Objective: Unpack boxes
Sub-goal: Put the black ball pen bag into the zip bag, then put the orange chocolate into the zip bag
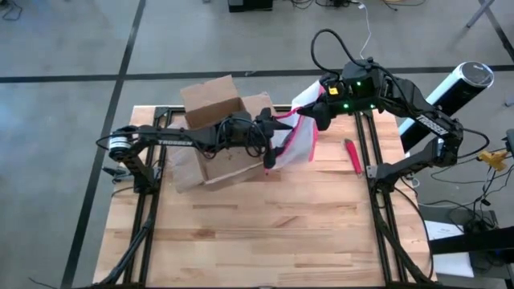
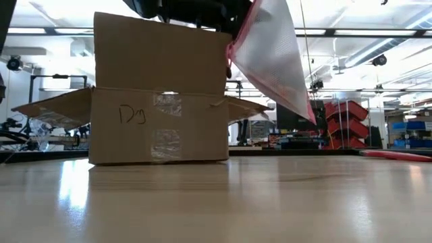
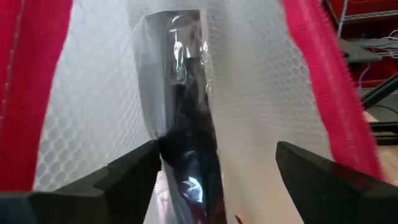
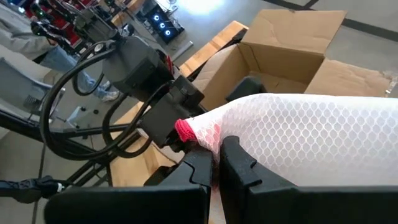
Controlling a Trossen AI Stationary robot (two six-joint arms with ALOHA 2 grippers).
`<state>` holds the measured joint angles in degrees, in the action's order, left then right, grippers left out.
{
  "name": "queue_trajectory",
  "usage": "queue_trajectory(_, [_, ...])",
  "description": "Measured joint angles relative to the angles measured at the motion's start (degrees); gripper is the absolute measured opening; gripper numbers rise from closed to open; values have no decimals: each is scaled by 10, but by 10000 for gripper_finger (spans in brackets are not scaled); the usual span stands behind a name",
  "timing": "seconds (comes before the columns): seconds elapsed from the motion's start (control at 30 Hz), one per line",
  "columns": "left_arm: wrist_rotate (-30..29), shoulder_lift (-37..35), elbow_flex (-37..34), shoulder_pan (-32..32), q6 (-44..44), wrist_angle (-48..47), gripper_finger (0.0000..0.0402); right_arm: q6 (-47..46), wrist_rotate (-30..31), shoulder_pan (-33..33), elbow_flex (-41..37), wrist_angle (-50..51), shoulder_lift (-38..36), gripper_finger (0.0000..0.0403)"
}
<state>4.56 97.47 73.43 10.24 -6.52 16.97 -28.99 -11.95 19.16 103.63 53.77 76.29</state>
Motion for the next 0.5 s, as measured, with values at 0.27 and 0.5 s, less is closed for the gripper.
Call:
queue_trajectory(0.27, [10,-38,0,0,-2,-10,315,7,34,9,0,58,-3,0])
queue_trajectory(0.5, [1,-101,0,0,-24,-107,316,17,45,10,0,77,-4,0])
